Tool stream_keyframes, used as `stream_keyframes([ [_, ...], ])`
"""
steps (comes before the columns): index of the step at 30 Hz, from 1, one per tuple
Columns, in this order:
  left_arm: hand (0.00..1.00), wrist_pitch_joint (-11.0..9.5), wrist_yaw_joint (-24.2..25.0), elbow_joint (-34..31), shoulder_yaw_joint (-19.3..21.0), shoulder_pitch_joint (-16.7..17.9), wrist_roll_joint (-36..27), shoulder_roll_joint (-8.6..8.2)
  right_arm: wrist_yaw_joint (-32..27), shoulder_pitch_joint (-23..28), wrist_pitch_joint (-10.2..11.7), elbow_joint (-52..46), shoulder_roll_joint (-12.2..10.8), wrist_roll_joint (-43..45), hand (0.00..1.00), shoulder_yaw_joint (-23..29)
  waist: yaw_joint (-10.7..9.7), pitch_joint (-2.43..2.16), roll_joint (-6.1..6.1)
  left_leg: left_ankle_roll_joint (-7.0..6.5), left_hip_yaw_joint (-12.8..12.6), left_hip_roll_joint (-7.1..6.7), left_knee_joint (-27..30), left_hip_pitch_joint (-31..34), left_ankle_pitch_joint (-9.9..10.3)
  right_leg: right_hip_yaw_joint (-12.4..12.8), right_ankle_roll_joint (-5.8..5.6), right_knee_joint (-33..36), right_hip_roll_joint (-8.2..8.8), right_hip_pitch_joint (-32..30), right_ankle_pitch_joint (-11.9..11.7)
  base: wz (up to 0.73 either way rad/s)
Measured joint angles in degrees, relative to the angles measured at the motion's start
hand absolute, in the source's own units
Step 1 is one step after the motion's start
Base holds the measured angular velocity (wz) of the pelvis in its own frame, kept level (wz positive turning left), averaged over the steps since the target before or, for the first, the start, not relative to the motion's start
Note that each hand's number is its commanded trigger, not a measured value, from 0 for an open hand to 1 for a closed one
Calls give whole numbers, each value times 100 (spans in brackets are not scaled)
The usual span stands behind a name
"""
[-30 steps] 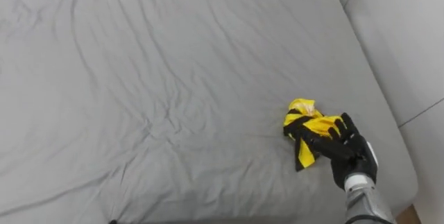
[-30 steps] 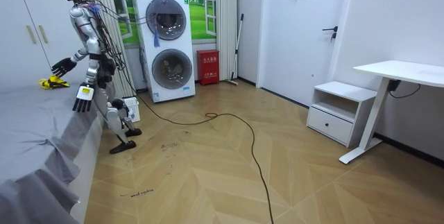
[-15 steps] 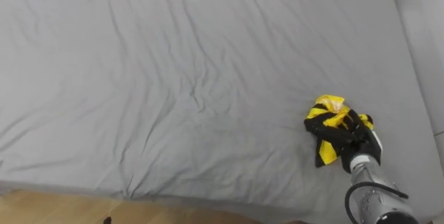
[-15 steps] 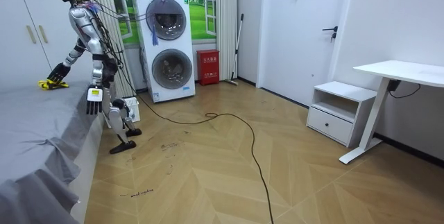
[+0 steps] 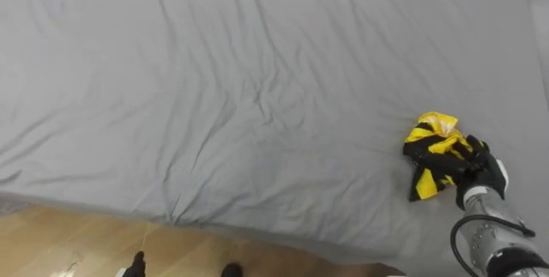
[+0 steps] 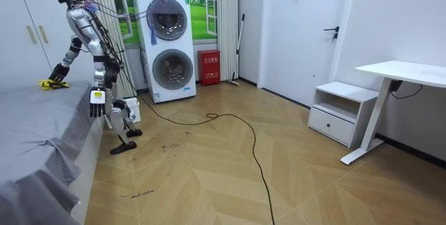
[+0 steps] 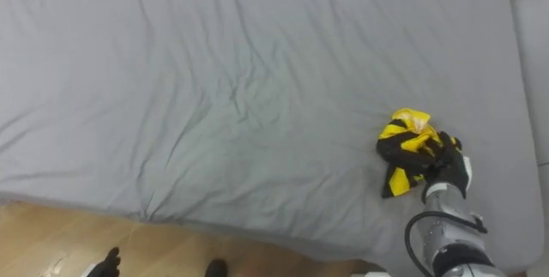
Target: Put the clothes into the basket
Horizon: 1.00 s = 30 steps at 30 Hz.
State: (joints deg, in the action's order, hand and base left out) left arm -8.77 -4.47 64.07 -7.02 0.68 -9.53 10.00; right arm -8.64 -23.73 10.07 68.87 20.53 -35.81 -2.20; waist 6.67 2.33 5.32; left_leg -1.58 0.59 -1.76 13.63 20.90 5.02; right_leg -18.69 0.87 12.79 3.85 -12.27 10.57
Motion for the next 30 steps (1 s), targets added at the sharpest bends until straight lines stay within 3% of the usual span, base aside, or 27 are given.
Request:
stream_keyframes([
  [14,0,25,22,17,0,-22,-70,1,-32,-37,24,316,63,1425,0,-185,25,19,9,0,15,-5,14,60,-2,-25,-3,7,2,-50,-2,1],
  [16,0,77,22,5,-10,-26,-107,-1,-98,-127,35,474,74,1708,25,-335,35,31,-8,0,30,-5,6,71,-2,-40,-3,2,-3,-57,-1,5],
  [17,0,126,28,-4,-9,-58,-105,-3,-144,-170,33,528,78,1975,71,-334,46,35,-16,1,45,-4,1,94,-2,-51,-3,3,-10,-77,-1,10],
  [18,0,170,36,-2,-12,-97,-101,-3,-208,-214,31,604,83,2179,100,-333,60,37,-20,1,67,-3,-21,105,-2,-58,-2,-4,-20,-89,-2,11],
  [23,0,268,42,-8,-108,-136,-228,9,-361,-312,-39,849,125,2539,100,-333,119,37,-25,18,156,-15,-13,152,-14,-188,-1,-8,-21,-83,-3,12],
  [30,0,485,44,-101,-239,-136,-585,18,-496,-543,-544,1061,226,2544,100,-348,162,38,-50,19,158,-18,-11,159,-34,-211,-1,-9,-20,-77,-3,1],
])
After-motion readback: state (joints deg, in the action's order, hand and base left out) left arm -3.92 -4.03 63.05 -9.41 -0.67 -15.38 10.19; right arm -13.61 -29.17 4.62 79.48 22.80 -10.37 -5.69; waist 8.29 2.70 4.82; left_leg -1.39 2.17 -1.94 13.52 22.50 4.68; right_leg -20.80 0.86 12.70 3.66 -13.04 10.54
